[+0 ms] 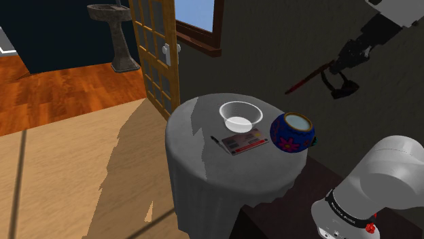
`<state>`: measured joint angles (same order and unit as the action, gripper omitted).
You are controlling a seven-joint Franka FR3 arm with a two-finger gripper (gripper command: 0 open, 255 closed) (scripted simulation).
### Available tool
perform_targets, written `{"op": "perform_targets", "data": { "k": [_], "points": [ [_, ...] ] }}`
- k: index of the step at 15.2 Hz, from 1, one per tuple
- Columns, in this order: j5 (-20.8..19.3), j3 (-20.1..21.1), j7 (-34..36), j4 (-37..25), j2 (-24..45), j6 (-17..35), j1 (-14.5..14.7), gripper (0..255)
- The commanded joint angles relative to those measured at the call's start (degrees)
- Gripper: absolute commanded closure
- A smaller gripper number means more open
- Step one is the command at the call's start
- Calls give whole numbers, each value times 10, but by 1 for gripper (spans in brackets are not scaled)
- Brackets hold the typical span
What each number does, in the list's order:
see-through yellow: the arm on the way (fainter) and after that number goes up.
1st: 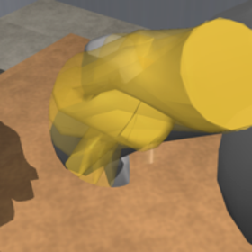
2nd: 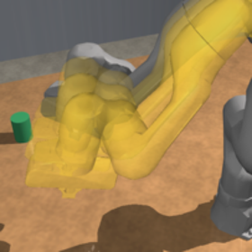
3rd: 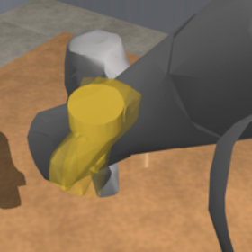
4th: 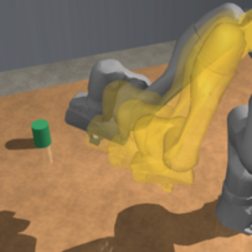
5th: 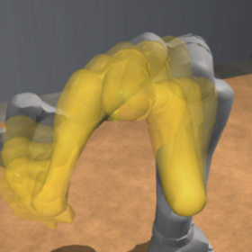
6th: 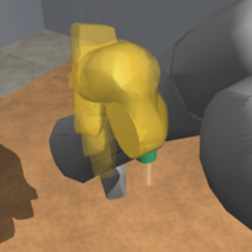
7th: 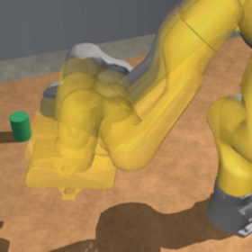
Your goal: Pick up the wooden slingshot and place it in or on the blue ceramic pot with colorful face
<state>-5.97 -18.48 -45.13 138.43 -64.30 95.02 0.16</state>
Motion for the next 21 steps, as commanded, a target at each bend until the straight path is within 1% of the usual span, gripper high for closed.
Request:
{"op": "perform_targets", "data": {
  "k": [1,21],
  "points": [
    [-4,-4,-3,20,-8,11,-3,255],
    [-40,-43,-21,191,-70,117,-37,255]
  ]
}}
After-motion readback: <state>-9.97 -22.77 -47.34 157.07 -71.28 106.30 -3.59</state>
